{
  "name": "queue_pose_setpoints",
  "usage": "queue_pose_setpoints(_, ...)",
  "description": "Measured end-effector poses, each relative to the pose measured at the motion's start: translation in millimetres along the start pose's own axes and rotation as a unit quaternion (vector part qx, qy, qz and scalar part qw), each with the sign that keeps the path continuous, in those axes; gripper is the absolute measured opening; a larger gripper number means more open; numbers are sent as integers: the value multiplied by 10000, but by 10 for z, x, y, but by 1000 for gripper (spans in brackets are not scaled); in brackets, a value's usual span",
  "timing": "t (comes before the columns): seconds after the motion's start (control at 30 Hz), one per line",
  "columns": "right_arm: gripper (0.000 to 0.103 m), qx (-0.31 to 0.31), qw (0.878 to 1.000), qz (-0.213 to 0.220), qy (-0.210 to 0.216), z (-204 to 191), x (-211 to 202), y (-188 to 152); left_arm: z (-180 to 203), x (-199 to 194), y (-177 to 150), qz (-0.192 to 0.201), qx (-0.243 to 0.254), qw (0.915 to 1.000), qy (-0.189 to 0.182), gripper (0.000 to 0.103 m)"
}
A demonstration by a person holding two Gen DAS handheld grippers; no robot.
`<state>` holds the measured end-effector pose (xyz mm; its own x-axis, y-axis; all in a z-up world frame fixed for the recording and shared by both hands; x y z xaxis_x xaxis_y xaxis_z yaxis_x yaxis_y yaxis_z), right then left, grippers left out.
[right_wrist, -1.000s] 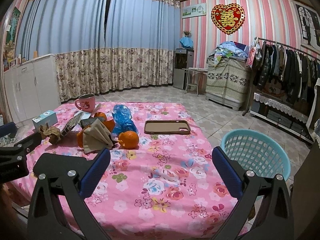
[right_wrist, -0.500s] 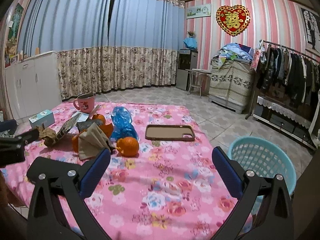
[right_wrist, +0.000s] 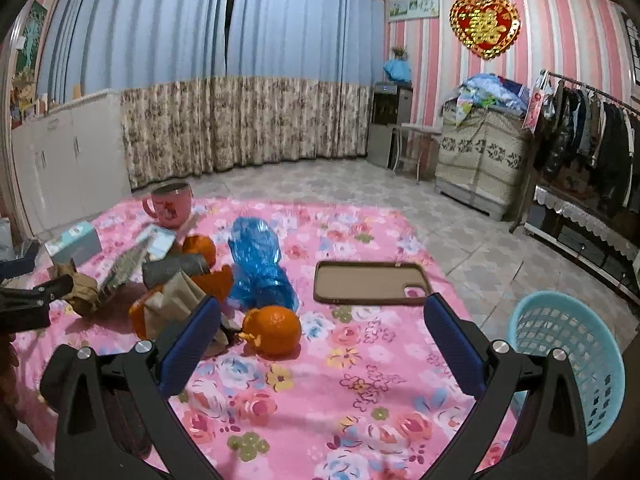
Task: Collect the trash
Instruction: 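Grasp the crumpled brown paper with the left tool while the right tool grasps the tan bag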
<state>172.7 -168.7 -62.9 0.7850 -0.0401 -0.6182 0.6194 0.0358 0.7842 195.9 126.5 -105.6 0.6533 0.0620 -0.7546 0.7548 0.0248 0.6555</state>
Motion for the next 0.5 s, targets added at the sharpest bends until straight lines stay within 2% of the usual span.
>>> queue_pose_setpoints(0.07, 99, -4, 9999, -99, -104, -4, 54, -46, -31, 117, -24, -158, -51, 9998, -118, 97)
queue_pose_setpoints(0.17, 99, 9, 9997, -242, 0, -31, 116, -121, -22, 246, -33, -276, 55, 9994, -184, 94)
queue_pose_setpoints(0.2, 99, 3, 9995, -302, 3, -46, 135, -143, -3, 285, -34, -303, 142, 9993, -164, 90)
queue_pose_setpoints(0.23, 99, -10, 9994, -333, 7, -62, 143, -157, 10, 315, -39, -334, 208, 9991, -174, 81)
queue_pose_setpoints(0.27, 99, -27, 9994, -349, 3, -82, 142, -168, 39, 365, -54, -429, 283, 9983, -263, 76)
queue_pose_setpoints(0.3, 99, -36, 9993, -364, 0, -84, 137, -177, 56, 395, -68, -491, 297, 9977, -365, 64)
queue_pose_setpoints(0.37, 99, -72, 9992, -405, 12, -131, 128, -197, 70, 432, -96, -565, 294, 9965, -544, 54)
queue_pose_setpoints(0.4, 99, -87, 9990, -427, 12, -125, 142, -183, 65, 429, -104, -577, 297, 9962, -580, 45)
queue_pose_setpoints(0.47, 99, -112, 9990, -438, 6, -165, 143, -179, 58, 409, -107, -541, 301, 9962, -608, 42)
queue_pose_setpoints(0.5, 99, -135, 9989, -445, 7, -206, 141, -176, 51, 375, -109, -514, 296, 9962, -639, 36)
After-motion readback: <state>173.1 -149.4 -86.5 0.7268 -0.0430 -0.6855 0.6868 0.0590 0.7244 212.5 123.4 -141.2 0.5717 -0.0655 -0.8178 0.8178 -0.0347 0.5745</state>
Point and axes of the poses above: each gripper's, at about its wrist camera, not at the fingertips, and x roughly the way its jaws point, z to its right, y to its top, the point moved 8 cm from there along x, roughly the way its jaws point, and after that the axes turned 9 degrees about -z, right-handed, at the moved point
